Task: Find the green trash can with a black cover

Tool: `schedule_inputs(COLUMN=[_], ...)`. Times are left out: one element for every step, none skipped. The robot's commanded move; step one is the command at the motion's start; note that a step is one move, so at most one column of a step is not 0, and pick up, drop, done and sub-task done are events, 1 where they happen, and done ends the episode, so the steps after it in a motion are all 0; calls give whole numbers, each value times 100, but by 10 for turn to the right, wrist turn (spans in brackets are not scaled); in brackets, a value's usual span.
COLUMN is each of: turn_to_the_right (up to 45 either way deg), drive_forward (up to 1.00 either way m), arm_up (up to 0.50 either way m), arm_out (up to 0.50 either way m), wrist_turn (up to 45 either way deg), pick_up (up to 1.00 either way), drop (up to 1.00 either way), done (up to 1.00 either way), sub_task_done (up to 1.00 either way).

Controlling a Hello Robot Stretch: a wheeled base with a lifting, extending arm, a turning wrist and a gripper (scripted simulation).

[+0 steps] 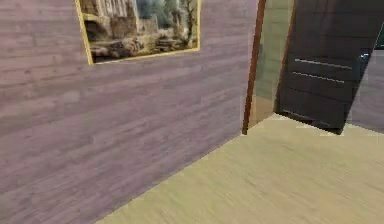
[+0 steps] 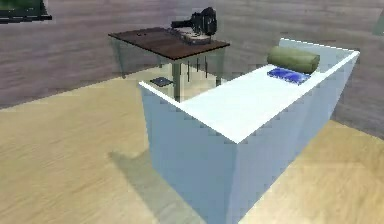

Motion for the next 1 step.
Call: schedule_inputs(turn_to_the_right=[450], drive_forward=[0], arm_up=[0], arm_out=[0], wrist_turn=[0], pick_up=[0], drop=[0], done=[0], sub_task_done=[0])
